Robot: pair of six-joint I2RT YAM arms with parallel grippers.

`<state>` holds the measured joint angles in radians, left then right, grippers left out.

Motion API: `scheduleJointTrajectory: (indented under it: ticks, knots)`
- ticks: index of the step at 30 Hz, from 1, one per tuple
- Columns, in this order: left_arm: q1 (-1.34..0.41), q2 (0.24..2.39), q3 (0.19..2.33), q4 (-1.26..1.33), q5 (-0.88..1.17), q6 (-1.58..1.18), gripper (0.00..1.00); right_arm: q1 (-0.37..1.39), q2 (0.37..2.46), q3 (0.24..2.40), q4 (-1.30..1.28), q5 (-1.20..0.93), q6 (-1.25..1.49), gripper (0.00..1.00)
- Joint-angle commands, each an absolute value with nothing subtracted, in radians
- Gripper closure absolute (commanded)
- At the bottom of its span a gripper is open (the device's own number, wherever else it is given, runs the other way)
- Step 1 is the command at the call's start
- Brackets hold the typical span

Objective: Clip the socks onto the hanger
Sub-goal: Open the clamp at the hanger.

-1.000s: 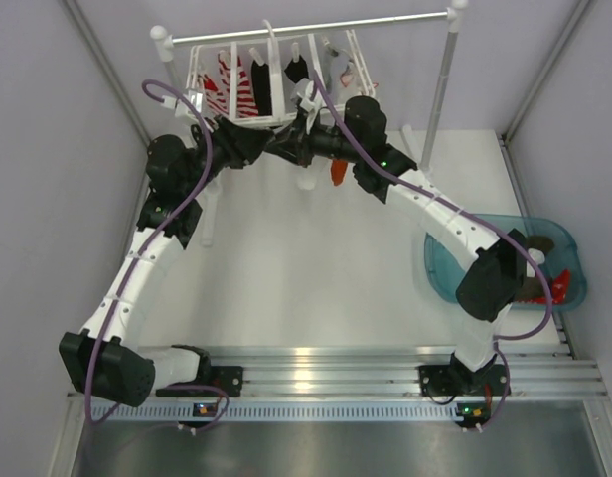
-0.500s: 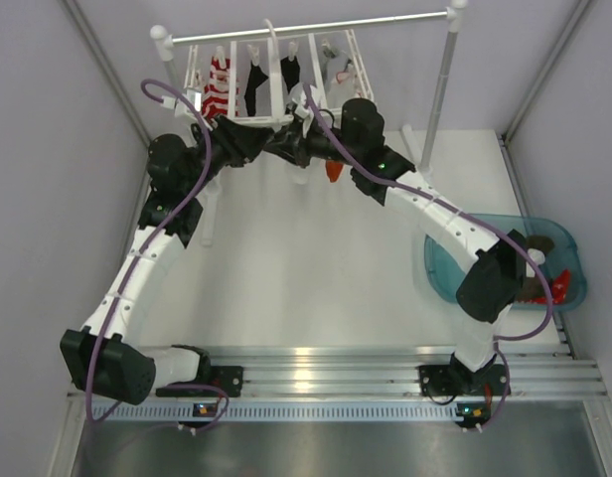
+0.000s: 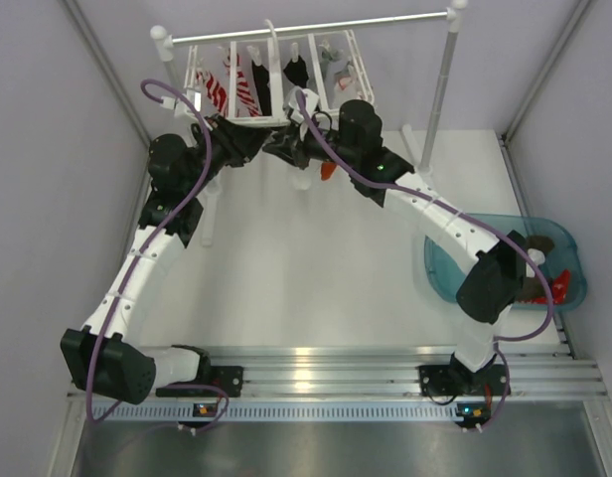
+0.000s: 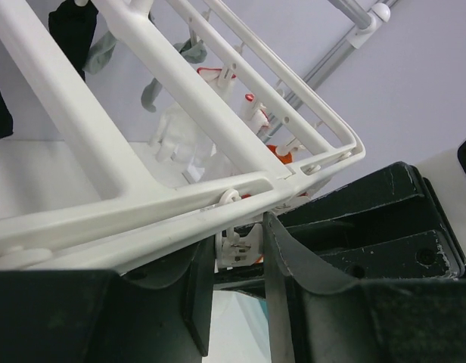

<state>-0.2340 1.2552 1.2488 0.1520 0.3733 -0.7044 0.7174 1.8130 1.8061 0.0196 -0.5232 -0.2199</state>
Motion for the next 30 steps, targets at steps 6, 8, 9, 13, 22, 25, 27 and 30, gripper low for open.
scheduleJointTrajectory:
  ticks: [6,8,9,13,22,25,27,30]
  knots:
    - [-0.236,1.255,1.275,0.201,0.393,-0.666,1.00,0.706,1.718,1.775,-0.032,-0.566,-0.190,0.38]
    - [-0.236,1.255,1.270,0.199,0.397,-0.652,1.00,0.690,1.685,1.743,-0.034,-0.586,-0.166,0.26]
    - [-0.235,1.255,1.269,0.201,0.400,-0.649,1.00,0.674,1.674,1.720,-0.032,-0.609,-0.154,0.23]
    - [-0.235,1.258,1.266,0.209,0.445,-0.634,1.00,0.646,1.635,1.681,-0.008,-0.646,-0.117,0.22]
    - [-0.235,1.258,1.262,0.236,0.483,-0.601,1.00,0.649,1.749,1.833,0.003,-0.670,-0.106,0.34]
    - [-0.235,1.266,1.267,0.219,0.474,-0.597,1.00,0.649,1.750,1.835,0.003,-0.678,-0.106,0.34]
    - [-0.235,1.275,1.279,0.190,0.468,-0.595,1.00,0.650,1.744,1.822,0.002,-0.689,-0.110,0.34]
    - [-0.235,1.276,1.284,0.181,0.454,-0.591,1.00,0.643,1.717,1.792,-0.040,-0.722,-0.115,0.34]
